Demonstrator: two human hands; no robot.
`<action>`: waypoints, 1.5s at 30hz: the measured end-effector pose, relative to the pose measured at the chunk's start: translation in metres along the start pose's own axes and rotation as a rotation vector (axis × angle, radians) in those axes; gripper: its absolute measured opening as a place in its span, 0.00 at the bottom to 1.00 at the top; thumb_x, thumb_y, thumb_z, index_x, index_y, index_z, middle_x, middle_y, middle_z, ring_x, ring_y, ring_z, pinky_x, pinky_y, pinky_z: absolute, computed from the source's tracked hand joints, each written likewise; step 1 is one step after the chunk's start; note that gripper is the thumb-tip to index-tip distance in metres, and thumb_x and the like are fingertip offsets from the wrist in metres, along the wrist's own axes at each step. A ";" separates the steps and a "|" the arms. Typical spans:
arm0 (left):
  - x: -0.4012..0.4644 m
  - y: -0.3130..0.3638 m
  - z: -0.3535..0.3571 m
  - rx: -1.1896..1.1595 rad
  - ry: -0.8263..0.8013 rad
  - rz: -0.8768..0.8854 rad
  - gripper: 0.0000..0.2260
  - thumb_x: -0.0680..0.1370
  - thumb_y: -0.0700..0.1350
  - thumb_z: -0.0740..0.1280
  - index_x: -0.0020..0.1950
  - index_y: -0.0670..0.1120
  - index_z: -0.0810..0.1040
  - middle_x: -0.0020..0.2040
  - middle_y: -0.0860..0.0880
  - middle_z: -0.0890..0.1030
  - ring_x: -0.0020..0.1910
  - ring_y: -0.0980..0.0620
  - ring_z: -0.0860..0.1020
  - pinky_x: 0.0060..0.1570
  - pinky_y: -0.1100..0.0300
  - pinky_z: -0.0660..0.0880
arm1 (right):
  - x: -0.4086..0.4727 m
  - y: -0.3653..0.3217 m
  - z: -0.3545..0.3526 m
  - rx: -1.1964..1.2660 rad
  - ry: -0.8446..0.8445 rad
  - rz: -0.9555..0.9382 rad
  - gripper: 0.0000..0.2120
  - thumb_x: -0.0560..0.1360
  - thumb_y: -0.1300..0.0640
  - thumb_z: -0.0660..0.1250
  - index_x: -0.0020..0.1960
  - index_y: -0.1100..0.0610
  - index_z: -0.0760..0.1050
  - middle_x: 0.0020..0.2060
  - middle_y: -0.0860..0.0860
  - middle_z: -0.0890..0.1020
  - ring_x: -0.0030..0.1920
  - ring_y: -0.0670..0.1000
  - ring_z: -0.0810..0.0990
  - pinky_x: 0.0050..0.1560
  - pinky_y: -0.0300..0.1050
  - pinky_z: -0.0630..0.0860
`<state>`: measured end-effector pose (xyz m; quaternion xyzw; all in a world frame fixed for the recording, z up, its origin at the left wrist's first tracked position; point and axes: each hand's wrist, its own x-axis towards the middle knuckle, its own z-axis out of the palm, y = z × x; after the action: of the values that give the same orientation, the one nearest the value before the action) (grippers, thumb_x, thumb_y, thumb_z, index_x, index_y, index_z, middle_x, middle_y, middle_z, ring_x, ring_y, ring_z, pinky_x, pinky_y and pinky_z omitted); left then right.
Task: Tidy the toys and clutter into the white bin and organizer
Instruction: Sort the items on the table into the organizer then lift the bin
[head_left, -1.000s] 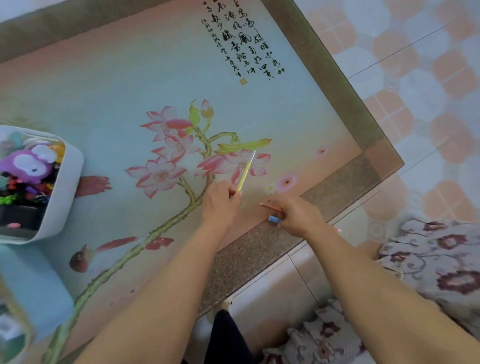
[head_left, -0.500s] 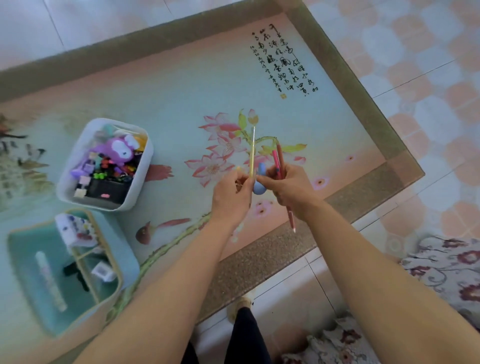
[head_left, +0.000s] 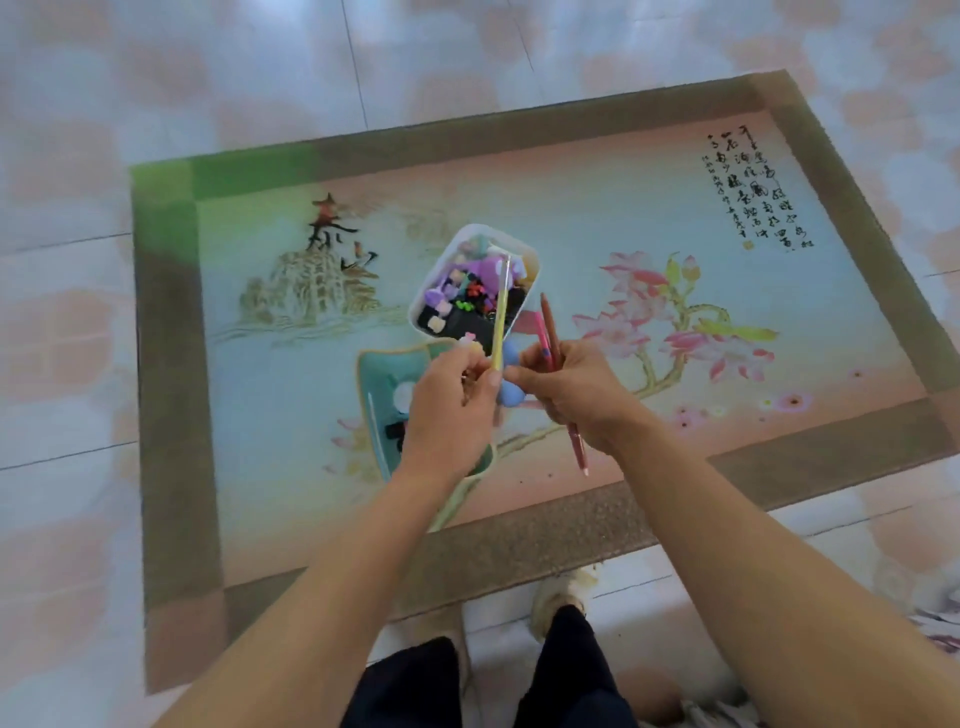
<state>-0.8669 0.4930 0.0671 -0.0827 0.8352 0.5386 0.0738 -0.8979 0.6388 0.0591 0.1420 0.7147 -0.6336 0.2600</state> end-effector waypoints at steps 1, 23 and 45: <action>-0.004 -0.008 -0.015 -0.014 0.032 -0.030 0.03 0.78 0.41 0.64 0.46 0.43 0.75 0.38 0.46 0.76 0.33 0.56 0.73 0.36 0.63 0.70 | 0.000 -0.003 0.018 -0.032 -0.012 -0.002 0.05 0.73 0.66 0.71 0.45 0.66 0.76 0.24 0.52 0.71 0.18 0.43 0.65 0.20 0.36 0.61; 0.001 -0.085 -0.036 -0.049 -0.009 -0.270 0.06 0.79 0.42 0.63 0.42 0.46 0.72 0.41 0.46 0.80 0.43 0.45 0.78 0.46 0.49 0.75 | 0.008 0.024 0.067 0.153 0.168 -0.128 0.24 0.79 0.48 0.62 0.30 0.62 0.68 0.24 0.54 0.66 0.20 0.46 0.60 0.22 0.36 0.59; 0.001 -0.091 -0.023 -0.071 0.063 -0.152 0.05 0.77 0.42 0.65 0.46 0.52 0.77 0.41 0.54 0.81 0.45 0.48 0.81 0.51 0.44 0.79 | 0.018 0.024 0.056 0.543 0.329 -0.212 0.20 0.82 0.50 0.55 0.36 0.56 0.72 0.28 0.51 0.78 0.33 0.53 0.77 0.44 0.51 0.77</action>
<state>-0.8486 0.4346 -0.0046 -0.1653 0.8088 0.5579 0.0851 -0.8891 0.5854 0.0259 0.2313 0.5631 -0.7929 0.0267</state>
